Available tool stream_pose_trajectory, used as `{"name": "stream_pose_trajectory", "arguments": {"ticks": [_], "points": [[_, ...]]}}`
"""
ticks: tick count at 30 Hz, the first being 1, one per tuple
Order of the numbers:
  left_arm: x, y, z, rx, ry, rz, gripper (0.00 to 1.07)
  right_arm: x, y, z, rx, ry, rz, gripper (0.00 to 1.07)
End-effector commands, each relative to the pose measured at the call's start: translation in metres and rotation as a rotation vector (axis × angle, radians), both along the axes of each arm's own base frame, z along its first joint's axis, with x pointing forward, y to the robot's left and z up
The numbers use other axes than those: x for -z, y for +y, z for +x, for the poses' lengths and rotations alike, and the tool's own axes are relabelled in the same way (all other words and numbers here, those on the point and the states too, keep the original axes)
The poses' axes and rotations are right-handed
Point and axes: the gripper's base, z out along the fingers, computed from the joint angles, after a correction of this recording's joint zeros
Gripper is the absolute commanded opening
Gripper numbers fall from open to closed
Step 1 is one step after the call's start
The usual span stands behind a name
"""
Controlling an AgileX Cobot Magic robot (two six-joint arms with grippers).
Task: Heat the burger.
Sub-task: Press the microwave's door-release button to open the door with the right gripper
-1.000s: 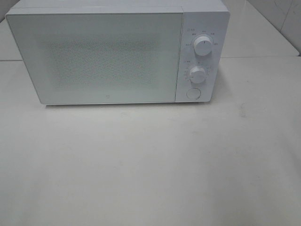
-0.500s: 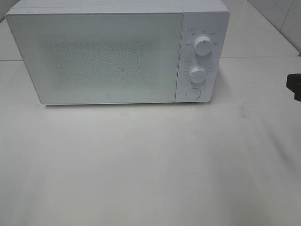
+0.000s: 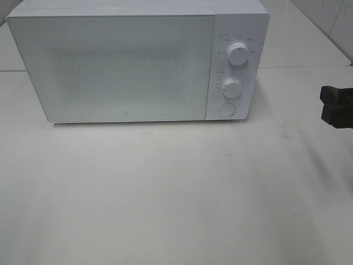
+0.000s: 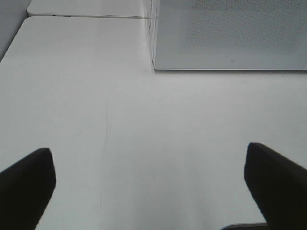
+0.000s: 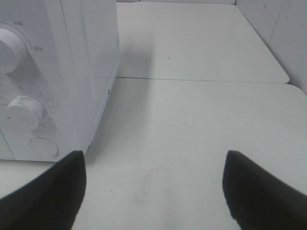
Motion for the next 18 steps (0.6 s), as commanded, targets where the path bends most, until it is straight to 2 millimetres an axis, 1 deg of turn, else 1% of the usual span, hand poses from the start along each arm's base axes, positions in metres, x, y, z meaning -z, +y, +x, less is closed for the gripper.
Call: {"name": "stream_pose_trajectory", "arguments": {"ticks": [1,3,4,5,6,7,8,9,10,12,13,15,16,17,18], "points": [[0.0,0.0,0.0,-0.003,-0.008,-0.004,1.0,0.005,0.001,0.002,0.004,-0.037,-0.036,0.76],[0.0,0.0,0.0,-0.003,-0.008,-0.004,1.0,0.014,0.008,0.004,-0.005,-0.038,-0.062,0.76],[0.0,0.0,0.0,-0.003,-0.008,-0.004,1.0,0.014,0.008,0.004,-0.005,-0.038,-0.062,0.76],[0.0,0.0,0.0,-0.003,-0.008,-0.004,1.0,0.02,0.016,0.006,-0.006,-0.037,-0.063,0.76],[0.0,0.0,0.0,-0.003,-0.008,-0.004,1.0,0.02,0.016,0.006,-0.006,-0.037,-0.063,0.76],[0.0,0.0,0.0,-0.003,-0.008,-0.004,1.0,0.023,0.02,0.006,-0.009,-0.03,-0.061,0.76],[0.0,0.0,0.0,-0.003,-0.008,-0.004,1.0,0.029,0.029,0.008,-0.011,-0.034,-0.06,0.76],[0.0,0.0,0.0,-0.003,-0.008,-0.004,1.0,0.029,0.029,0.008,-0.011,-0.034,-0.06,0.76],[0.0,0.0,0.0,-0.003,-0.008,-0.004,1.0,0.034,0.037,0.007,-0.012,-0.034,-0.06,0.76],[0.0,0.0,0.0,-0.003,-0.008,-0.004,1.0,0.036,0.04,0.007,-0.009,-0.034,-0.058,0.76],[0.0,0.0,0.0,-0.003,-0.008,-0.004,1.0,0.041,0.048,0.006,-0.001,-0.034,-0.054,0.76],[0.0,0.0,0.0,-0.003,-0.008,-0.004,1.0,0.043,0.051,0.005,0.003,-0.032,-0.053,0.76],[0.0,0.0,0.0,-0.003,-0.008,-0.004,1.0,0.046,0.059,0.004,0.008,-0.03,-0.049,0.76],[0.0,0.0,0.0,-0.003,-0.008,-0.004,1.0,0.046,0.059,0.004,0.008,-0.03,-0.049,0.76],[0.0,0.0,0.0,-0.003,-0.008,-0.004,1.0,0.048,0.063,0.003,0.01,-0.025,-0.047,0.76]]}}
